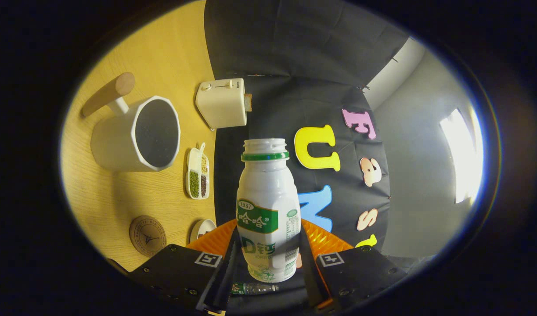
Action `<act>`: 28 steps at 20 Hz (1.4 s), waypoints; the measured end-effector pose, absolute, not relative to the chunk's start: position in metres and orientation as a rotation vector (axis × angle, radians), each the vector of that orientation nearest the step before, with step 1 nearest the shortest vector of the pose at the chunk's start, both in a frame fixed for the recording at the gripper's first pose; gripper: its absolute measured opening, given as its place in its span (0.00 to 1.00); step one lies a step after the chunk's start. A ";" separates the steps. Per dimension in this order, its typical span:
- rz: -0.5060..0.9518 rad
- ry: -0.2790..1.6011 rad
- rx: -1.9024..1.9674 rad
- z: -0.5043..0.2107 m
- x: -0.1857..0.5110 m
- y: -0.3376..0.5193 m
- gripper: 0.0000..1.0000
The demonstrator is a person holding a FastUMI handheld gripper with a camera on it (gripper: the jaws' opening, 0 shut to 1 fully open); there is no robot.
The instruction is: Take the bottle from table, then pour the juice into the cup, finally place the bottle on the coaster
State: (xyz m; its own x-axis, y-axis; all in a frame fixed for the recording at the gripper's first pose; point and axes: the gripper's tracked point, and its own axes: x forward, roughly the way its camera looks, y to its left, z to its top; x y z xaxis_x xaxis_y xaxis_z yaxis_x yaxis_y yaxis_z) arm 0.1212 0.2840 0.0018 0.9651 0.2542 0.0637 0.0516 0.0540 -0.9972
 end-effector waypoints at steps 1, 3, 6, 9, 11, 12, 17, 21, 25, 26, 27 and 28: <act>0.153 -0.251 -1.523 0.002 0.122 0.284 0.65; 0.147 -0.260 -1.542 0.003 0.123 0.285 0.65; 0.141 -0.268 -1.566 0.004 0.124 0.285 0.65; 0.139 -0.273 -1.584 0.004 0.124 0.285 0.65; 0.135 -0.282 -1.602 0.006 0.125 0.285 0.65; 0.134 -0.286 -1.612 0.007 0.125 0.286 0.65; 0.134 -0.304 -1.634 0.011 0.128 0.289 0.65; 0.132 -0.313 -1.645 0.014 0.131 0.290 0.65; 0.129 -0.317 -1.651 0.015 0.132 0.290 0.65; 0.128 -0.318 -1.653 0.016 0.132 0.290 0.65; 0.128 -0.318 -1.654 0.015 0.133 0.290 0.65; 0.127 -0.318 -1.656 0.014 0.131 0.289 0.65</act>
State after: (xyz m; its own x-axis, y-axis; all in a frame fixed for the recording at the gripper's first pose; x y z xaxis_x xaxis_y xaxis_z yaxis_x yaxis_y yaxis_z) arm 0.1314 0.2887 0.0142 0.9540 0.2812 0.1042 0.1315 -0.0800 -0.9881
